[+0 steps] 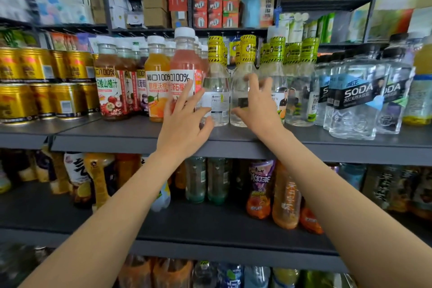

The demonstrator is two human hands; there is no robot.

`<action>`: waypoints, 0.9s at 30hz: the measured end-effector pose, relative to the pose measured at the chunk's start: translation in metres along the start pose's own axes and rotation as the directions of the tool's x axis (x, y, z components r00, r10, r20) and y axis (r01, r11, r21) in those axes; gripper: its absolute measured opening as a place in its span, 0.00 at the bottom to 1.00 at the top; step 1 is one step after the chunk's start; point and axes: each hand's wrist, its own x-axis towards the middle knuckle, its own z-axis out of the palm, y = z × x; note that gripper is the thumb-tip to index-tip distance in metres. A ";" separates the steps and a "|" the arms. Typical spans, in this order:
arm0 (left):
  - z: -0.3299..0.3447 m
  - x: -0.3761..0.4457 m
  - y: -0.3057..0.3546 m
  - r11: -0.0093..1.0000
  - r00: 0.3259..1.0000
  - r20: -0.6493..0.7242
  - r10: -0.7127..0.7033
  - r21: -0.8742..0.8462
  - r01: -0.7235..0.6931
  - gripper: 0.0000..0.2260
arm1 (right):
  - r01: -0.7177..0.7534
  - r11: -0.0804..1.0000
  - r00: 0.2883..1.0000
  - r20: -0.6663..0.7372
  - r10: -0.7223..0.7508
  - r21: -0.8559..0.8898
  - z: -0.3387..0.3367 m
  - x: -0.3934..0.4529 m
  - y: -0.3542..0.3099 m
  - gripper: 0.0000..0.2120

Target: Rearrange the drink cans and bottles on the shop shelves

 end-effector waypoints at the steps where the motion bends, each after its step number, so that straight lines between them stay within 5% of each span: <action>1: 0.000 0.000 0.000 1.000 1.000 -0.003 0.000 -0.003 0.000 0.23 | 0.032 0.999 0.998 0.051 -0.032 -0.007 0.002 -0.001 0.002 0.25; 4: 0.002 0.000 -0.002 1.000 1.000 -0.024 0.010 -0.016 -0.011 0.23 | 0.022 0.997 0.988 0.154 -0.011 -0.069 0.004 0.001 0.009 0.16; 9: 0.004 0.001 -0.003 1.000 1.000 -0.027 0.004 -0.031 -0.005 0.25 | 0.000 0.999 0.986 0.166 -0.008 0.052 -0.005 -0.006 0.010 0.20; 14: 0.002 -0.006 0.000 0.997 0.995 -0.104 -0.014 -0.070 0.007 0.24 | 0.189 0.952 0.931 -0.353 -0.095 0.241 -0.027 -0.106 0.015 0.12; 18: 0.001 -0.012 0.001 0.999 0.994 -0.106 -0.017 -0.049 0.012 0.20 | 0.015 0.973 0.958 -0.282 0.052 0.231 0.005 -0.206 0.055 0.10; 22: 0.002 -0.012 0.001 0.999 0.995 -0.097 -0.016 -0.029 0.013 0.20 | -0.389 0.889 0.888 -0.157 0.431 0.240 0.028 -0.229 0.088 0.24; 27: 0.001 -0.015 0.001 1.000 0.994 -0.109 -0.020 0.001 0.020 0.18 | -0.255 0.967 0.953 -0.163 0.256 0.029 0.041 -0.179 0.093 0.36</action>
